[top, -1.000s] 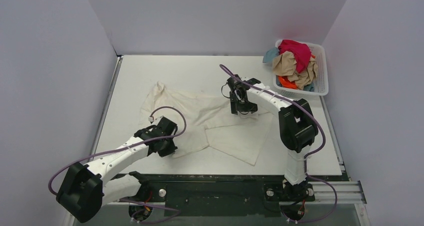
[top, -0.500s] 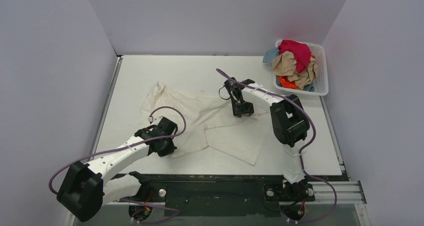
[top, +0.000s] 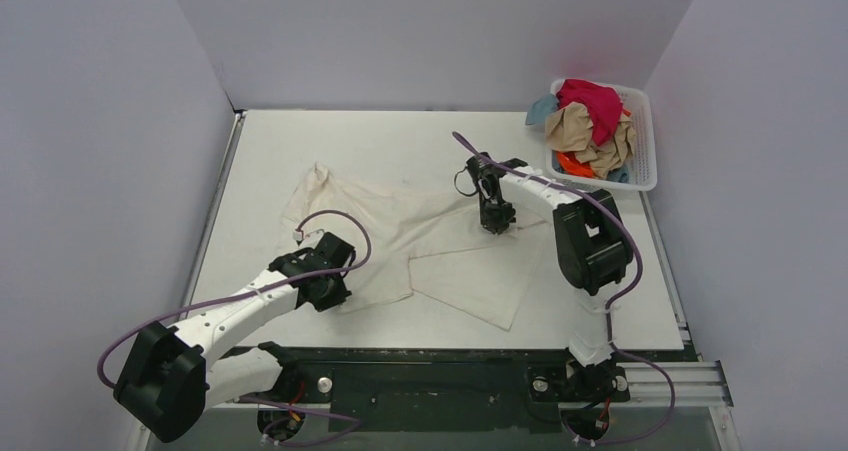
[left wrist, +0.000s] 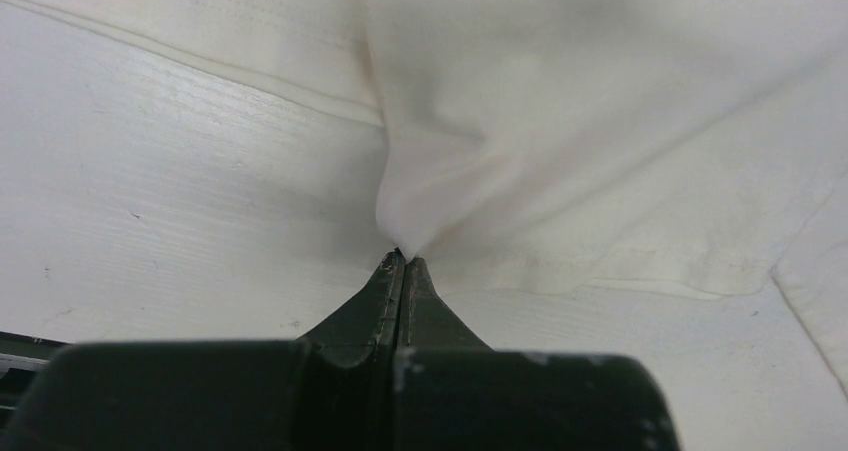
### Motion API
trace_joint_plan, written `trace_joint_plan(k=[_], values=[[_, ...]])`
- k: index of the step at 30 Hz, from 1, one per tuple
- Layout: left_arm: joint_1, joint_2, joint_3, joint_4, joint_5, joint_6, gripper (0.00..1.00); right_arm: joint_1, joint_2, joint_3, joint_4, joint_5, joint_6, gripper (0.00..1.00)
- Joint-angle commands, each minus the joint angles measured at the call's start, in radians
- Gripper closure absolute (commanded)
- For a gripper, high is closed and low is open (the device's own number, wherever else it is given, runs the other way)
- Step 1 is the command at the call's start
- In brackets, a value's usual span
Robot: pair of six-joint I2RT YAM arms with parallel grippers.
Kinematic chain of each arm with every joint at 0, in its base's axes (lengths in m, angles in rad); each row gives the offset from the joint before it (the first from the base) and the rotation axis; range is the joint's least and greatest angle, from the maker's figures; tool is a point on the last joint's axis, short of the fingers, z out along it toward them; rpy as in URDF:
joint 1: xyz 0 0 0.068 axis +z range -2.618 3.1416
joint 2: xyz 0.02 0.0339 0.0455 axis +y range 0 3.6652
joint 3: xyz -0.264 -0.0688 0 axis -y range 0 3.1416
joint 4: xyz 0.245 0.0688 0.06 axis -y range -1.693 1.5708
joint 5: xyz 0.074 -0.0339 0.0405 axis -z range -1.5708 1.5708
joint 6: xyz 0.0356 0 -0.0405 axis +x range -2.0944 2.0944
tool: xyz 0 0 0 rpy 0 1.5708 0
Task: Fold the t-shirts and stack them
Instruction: Flatten out the tshirt
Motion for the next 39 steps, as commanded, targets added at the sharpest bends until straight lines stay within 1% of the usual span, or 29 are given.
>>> trace_joint_plan(k=[1, 3, 5, 9, 11, 13, 16, 18, 21, 23, 26, 30, 31, 32, 34, 39], values=[[0.012, 0.001, 0.056, -0.025, -0.039, -0.004, 1.00, -0.042, -0.091, -0.067, 0.062, -0.138, 0.024, 1.00], [0.012, 0.000, 0.067, -0.027, -0.042, 0.001, 1.00, -0.050, -0.126, -0.096, 0.089, -0.148, 0.022, 1.00], [0.014, -0.010, 0.087, -0.032, -0.055, 0.010, 1.00, -0.051, -0.179, -0.121, 0.099, -0.112, 0.012, 1.00], [0.017, -0.066, 0.162, -0.031, -0.111, 0.027, 1.00, -0.055, -0.339, -0.190, 0.124, 0.021, 0.011, 1.00], [0.024, -0.098, 0.203, -0.017, -0.138, 0.044, 1.00, -0.068, -0.427, -0.238, 0.158, 0.021, 0.023, 1.00], [0.035, -0.123, 0.245, -0.005, -0.157, 0.067, 1.00, -0.090, -0.524, -0.306, 0.233, -0.038, 0.024, 1.00], [0.054, -0.147, 0.335, -0.012, -0.193, 0.102, 1.00, -0.105, -0.662, -0.373, 0.301, -0.068, 0.050, 1.00], [0.063, -0.159, 0.395, -0.021, -0.219, 0.120, 1.00, -0.107, -0.727, -0.386, 0.308, -0.052, 0.046, 1.00], [0.080, -0.186, 0.501, -0.025, -0.262, 0.159, 1.00, -0.108, -0.833, -0.373, 0.285, 0.011, 0.043, 1.00], [0.090, -0.208, 0.574, -0.030, -0.293, 0.195, 1.00, -0.109, -0.895, -0.353, 0.259, 0.044, 0.040, 1.00], [0.102, -0.243, 0.667, -0.017, -0.340, 0.242, 1.00, -0.109, -0.976, -0.272, 0.191, 0.065, 0.022, 1.00], [0.104, -0.272, 0.823, 0.023, -0.359, 0.337, 1.00, -0.108, -1.087, -0.138, 0.124, 0.055, 0.004, 1.00], [0.104, -0.275, 0.884, 0.026, -0.359, 0.365, 1.00, -0.108, -1.114, -0.114, 0.112, 0.048, 0.002, 1.00], [0.104, -0.275, 0.913, 0.031, -0.357, 0.377, 1.00, -0.108, -1.128, -0.066, 0.092, 0.033, 0.001, 1.00], [0.104, -0.278, 1.023, 0.045, -0.344, 0.416, 1.00, -0.108, -1.159, 0.005, 0.061, 0.001, -0.001, 1.00], [0.104, -0.261, 1.218, 0.072, -0.250, 0.511, 1.00, -0.108, -1.195, 0.210, 0.016, -0.082, 0.009, 1.00]])
